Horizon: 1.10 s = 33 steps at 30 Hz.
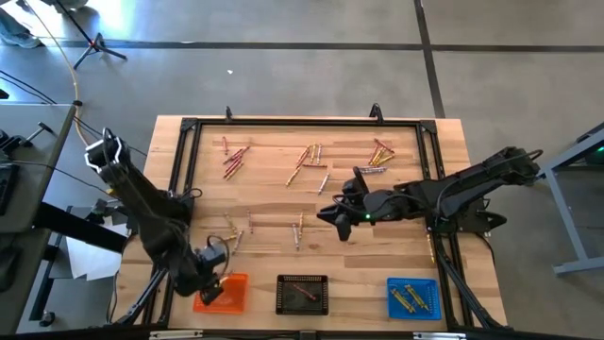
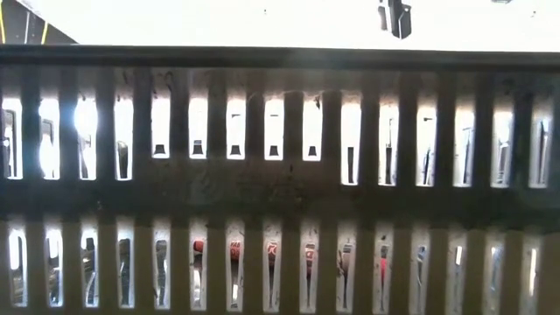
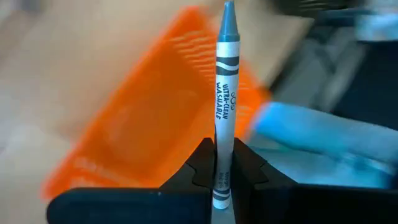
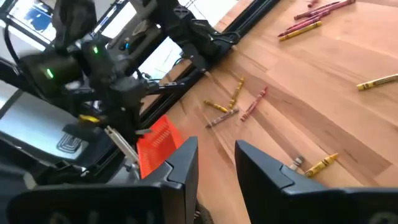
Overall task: Sort crayons
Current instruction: Put the gray crayon into the orange bin
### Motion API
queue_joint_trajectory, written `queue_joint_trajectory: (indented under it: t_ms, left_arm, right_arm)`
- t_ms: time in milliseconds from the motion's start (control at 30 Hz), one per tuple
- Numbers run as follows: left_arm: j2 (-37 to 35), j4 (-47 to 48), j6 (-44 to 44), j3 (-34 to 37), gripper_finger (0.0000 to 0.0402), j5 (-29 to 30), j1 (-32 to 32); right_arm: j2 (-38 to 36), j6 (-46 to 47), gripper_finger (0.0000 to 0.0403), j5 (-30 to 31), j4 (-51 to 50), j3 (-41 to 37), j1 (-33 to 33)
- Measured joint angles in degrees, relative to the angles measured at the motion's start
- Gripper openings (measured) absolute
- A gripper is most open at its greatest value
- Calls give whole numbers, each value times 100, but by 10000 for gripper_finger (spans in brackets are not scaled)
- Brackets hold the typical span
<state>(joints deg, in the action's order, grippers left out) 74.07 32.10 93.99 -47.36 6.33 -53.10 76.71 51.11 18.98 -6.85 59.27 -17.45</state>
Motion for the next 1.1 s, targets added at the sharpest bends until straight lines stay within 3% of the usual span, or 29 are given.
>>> queue_joint_trajectory:
  t_ms: [133, 300, 600, 833, 1100]
  left_arm:
    - [459, -55, 429, 5, 13, -81, -88]
    - [772, -689, 329, 5, 49, -401, -103]
    - [742, -1178, -135, 5, 119, -791, 124]
    - [620, -1294, -658, 5, 108, -877, 895]
    - [633, -609, -1321, 3, 90, -612, 2140]
  right_arm:
    - [0, -9, 89, -2, -31, 0, 73]
    - [-2, -11, 89, -7, -96, 0, 111]
    - [-2, -77, 89, -296, -489, 0, 109]
    - [-2, -120, 89, -295, -857, 0, 109]
    - [-4, -230, 89, -295, -1228, 0, 109]
